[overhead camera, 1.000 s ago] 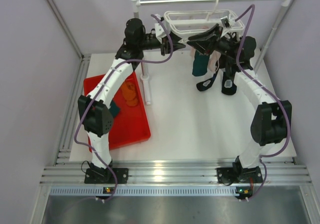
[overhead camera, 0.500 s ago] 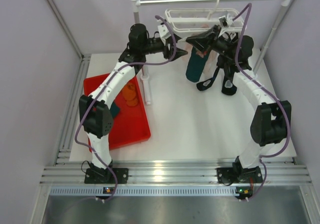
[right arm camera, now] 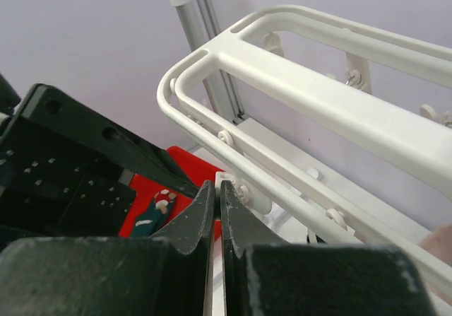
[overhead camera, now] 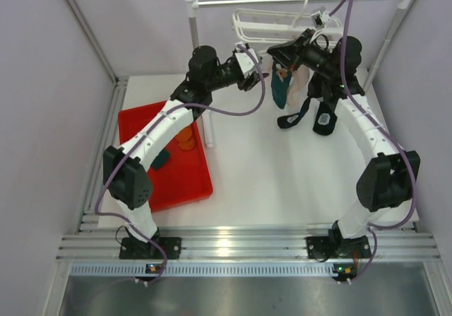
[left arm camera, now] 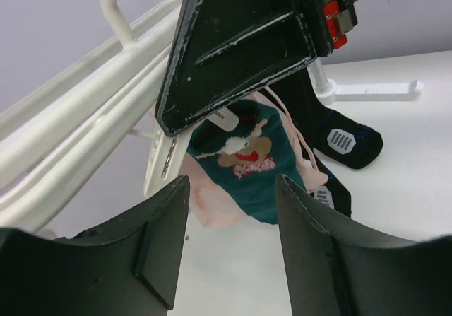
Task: Clip the socks to the hanger
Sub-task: Open the clamp at the hanger.
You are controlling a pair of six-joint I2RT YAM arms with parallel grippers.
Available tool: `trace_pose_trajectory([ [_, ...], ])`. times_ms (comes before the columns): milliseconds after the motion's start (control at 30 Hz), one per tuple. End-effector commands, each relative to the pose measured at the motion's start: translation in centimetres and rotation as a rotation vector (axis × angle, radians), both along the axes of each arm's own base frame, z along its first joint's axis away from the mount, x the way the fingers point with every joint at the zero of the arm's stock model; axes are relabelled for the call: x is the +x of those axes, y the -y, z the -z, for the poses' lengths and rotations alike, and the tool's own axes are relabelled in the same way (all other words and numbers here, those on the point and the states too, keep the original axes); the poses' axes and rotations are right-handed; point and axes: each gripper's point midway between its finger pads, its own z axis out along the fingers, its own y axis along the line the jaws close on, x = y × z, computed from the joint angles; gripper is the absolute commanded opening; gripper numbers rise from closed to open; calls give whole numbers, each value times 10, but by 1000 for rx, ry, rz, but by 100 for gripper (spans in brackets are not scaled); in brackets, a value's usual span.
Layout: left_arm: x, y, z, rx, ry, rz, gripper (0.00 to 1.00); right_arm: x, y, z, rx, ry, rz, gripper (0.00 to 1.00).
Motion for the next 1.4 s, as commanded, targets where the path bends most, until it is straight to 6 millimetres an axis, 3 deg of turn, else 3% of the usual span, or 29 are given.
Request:
trace_pose_trajectory([
  [0,-5,-6,-30,24,188,-73,57,-16,2,-31,-21,55,33,0],
  [300,11,-17,-27,78,254,-192,54,-20,3,-31,-51,52,30,0],
  [500,3,-21,-37,49,324,-188,51,-20,3,-29,-61,48,30,0],
  [933,15,-12,-53,28,373,-189,51,-25,1,-34,-70,54,1,0],
  [1167,25,-4,-51,39,389,-189,50,-26,0,-36,-68,52,-10,0],
  [1367,24,3,-43,62,377,-149,44,-25,-2,-38,-56,47,-21,0],
])
